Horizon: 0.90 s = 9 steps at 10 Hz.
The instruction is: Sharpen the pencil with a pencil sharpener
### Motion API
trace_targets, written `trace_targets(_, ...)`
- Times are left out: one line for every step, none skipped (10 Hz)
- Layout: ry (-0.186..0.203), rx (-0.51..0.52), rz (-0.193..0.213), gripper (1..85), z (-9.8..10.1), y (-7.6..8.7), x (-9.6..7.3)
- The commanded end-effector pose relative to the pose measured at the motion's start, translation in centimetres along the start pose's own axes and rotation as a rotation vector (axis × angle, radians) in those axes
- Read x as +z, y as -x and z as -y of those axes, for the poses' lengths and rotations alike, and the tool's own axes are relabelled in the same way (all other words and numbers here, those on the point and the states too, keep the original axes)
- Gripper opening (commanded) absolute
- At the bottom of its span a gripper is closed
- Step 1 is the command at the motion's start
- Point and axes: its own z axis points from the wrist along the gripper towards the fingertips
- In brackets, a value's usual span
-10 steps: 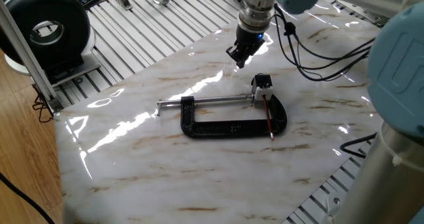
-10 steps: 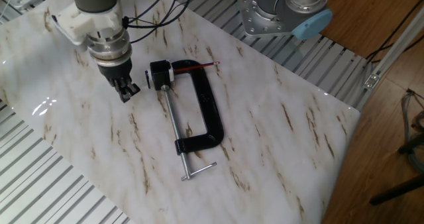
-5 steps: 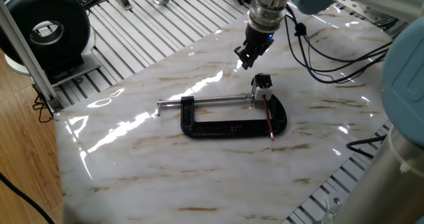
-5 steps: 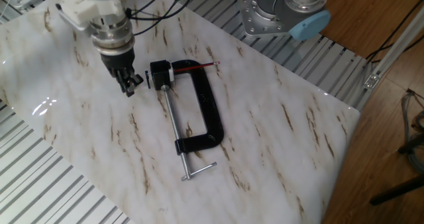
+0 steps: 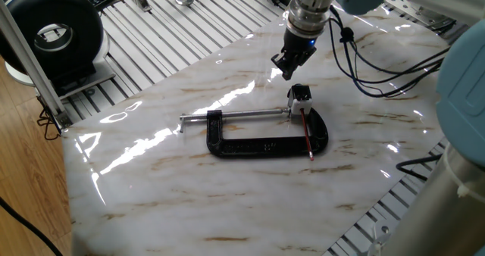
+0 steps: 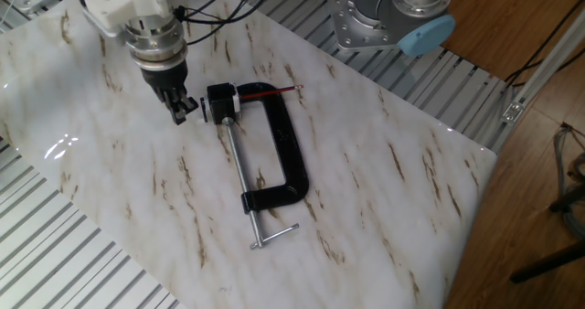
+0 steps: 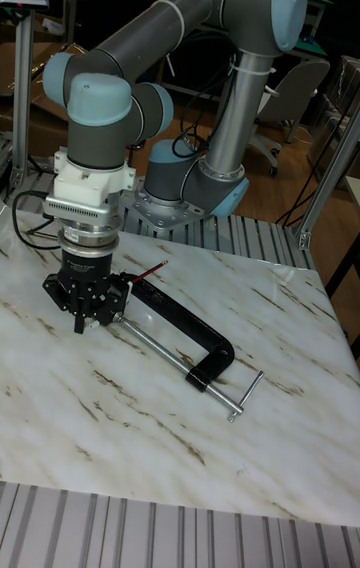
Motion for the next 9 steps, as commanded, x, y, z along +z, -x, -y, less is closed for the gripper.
trace_targets(-0.022,0.07,0.036,1.0,0.9,1.0,0.3)
trace_targets(-0.024,0.096,0.032,1.0,1.3,1.0,0.4)
trace_targets(-0.062,0.093,0.045,1.0,2.4,1.7,0.7)
trace_targets(-0.065,0.178,0.048,1.0,2.6,1.8,0.8)
trace_targets(-0.048,0.336,0.084,1.0,2.6,2.7,0.6)
trace_targets(-0.043,0.345,0.083,1.0,2.2,2.8,1.0)
trace_targets(-0.009,0.387,0.094,1.0,1.6,3.1,1.1)
trace_targets(0.014,0.391,0.103,1.0,1.3,3.3,1.4)
trace_targets(0.018,0.393,0.078,1.0,0.7,2.7,1.7)
